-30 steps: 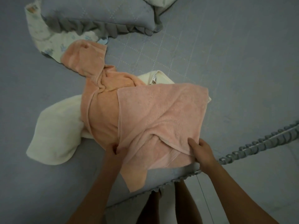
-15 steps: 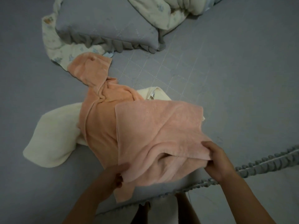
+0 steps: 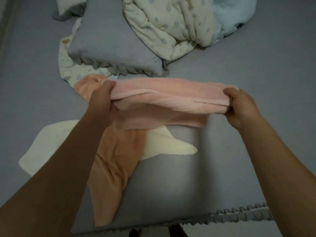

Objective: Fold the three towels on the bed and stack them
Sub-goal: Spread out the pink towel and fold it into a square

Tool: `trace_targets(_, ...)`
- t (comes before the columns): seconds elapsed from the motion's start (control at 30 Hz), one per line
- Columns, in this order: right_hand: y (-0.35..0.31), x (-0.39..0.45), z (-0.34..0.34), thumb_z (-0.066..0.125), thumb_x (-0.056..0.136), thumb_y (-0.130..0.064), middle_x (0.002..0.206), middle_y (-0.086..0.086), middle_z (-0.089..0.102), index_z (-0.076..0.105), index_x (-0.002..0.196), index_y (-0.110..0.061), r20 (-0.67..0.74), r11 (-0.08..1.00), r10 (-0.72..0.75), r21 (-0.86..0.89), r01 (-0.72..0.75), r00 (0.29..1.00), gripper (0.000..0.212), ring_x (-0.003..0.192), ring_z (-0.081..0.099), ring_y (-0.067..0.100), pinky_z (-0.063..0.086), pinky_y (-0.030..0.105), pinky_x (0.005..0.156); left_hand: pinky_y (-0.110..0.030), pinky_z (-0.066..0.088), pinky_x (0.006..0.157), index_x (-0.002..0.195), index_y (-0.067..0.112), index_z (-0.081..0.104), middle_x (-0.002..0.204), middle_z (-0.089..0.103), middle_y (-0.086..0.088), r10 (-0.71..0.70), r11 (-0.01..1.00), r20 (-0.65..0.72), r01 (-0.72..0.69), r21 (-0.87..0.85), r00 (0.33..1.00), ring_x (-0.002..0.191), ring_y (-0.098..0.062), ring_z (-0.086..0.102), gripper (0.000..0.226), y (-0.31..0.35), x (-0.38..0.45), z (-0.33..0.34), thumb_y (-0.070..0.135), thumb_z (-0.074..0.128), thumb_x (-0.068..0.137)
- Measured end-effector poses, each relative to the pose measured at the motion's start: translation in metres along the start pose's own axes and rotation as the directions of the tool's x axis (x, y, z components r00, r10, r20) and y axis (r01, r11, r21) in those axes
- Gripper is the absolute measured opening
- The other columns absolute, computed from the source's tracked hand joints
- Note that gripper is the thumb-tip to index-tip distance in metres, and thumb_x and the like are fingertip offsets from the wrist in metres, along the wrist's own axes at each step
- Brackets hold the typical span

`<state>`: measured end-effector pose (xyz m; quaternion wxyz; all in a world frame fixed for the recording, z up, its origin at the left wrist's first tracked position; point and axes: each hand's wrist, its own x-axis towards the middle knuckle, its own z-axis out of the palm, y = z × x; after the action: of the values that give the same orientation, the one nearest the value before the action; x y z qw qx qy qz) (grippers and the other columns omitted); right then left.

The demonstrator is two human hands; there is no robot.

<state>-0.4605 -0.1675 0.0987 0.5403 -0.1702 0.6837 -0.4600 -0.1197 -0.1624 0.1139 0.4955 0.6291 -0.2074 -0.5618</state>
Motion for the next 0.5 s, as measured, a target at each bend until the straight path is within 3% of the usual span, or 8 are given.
trace_targets(0.07, -0.029, 0.006, -0.003, 0.061, 0.086, -0.014, 0.092, 0.009, 0.064, 0.058, 0.089, -0.017, -0.017, 0.998, -0.062, 0.022, 0.062, 0.998, 0.005, 0.086, 0.063, 0.023, 0.05, 0.039, 0.071, -0.046, 0.051, 0.097, 0.108, 0.012, 0.061, 0.114, 0.065, -0.013, 0.04, 0.997, -0.044, -0.043, -0.063, 0.998, 0.115, -0.03, 0.064, 0.021, 0.02, 0.003, 0.019, 0.023, 0.054, 0.091)
trace_targets(0.13, -0.044, 0.01, -0.011, 0.062, 0.085, -0.015, 0.081, 0.004, 0.063, 0.058, 0.083, -0.017, -0.026, 0.994, -0.11, 0.006, 0.11, 0.994, 0.005, 0.075, 0.062, 0.019, 0.049, 0.033, 0.064, -0.052, 0.045, 0.103, 0.111, 0.012, 0.061, 0.116, 0.063, -0.01, 0.025, 0.996, -0.057, -0.03, -0.09, 0.998, 0.12, -0.032, 0.061, 0.028, 0.019, 0.003, 0.027, 0.026, 0.058, 0.088)
trace_targets(0.23, -0.033, 0.021, -0.028, 0.065, 0.083, -0.015, 0.076, 0.002, 0.061, 0.058, 0.078, -0.016, -0.036, 0.988, -0.136, -0.073, 0.133, 0.99, 0.009, 0.067, 0.058, 0.016, 0.045, 0.028, 0.056, -0.04, 0.053, 0.08, 0.114, 0.016, 0.064, 0.113, 0.066, -0.004, 0.0, 0.999, -0.07, 0.003, 0.041, 0.998, 0.102, -0.023, 0.064, 0.027, -0.019, -0.001, 0.025, 0.03, 0.055, 0.093)
trace_targets(0.3, -0.002, 0.031, -0.045, 0.067, 0.082, -0.015, 0.078, 0.004, 0.061, 0.058, 0.076, -0.015, -0.067, 0.979, -0.113, -0.179, 0.099, 0.991, 0.011, 0.067, 0.056, 0.018, 0.043, 0.028, 0.054, -0.036, 0.044, 0.066, 0.102, 0.02, 0.064, 0.101, 0.062, -0.005, -0.116, 0.983, -0.072, 0.125, 0.134, 0.991, 0.088, -0.025, 0.058, 0.017, -0.064, -0.008, 0.018, 0.032, 0.055, 0.095)
trace_targets(0.4, 0.066, 0.045, -0.076, 0.069, 0.081, -0.013, 0.08, 0.013, 0.059, 0.057, 0.074, -0.013, -0.138, 0.944, 0.031, -0.322, -0.075, 0.99, 0.014, 0.065, 0.053, 0.023, 0.042, 0.033, 0.056, -0.033, 0.049, 0.062, 0.105, 0.014, 0.065, 0.094, 0.066, -0.007, -0.411, 0.897, -0.054, 0.414, 0.157, 0.91, 0.076, -0.022, 0.061, 0.021, -0.145, -0.023, 0.005, 0.031, 0.056, 0.096)
trace_targets(0.5, 0.134, 0.048, -0.107, 0.07, 0.081, -0.015, 0.079, 0.017, 0.063, 0.056, 0.071, -0.013, -0.162, 0.827, 0.147, -0.521, -0.211, 0.976, 0.017, 0.061, 0.056, 0.025, 0.044, 0.034, 0.057, -0.029, 0.053, 0.059, 0.123, 0.015, 0.06, 0.097, 0.068, -0.004, -0.524, 0.82, -0.084, 0.529, 0.221, 0.847, 0.076, -0.021, 0.065, 0.032, -0.21, -0.04, -0.001, 0.031, 0.056, 0.096)
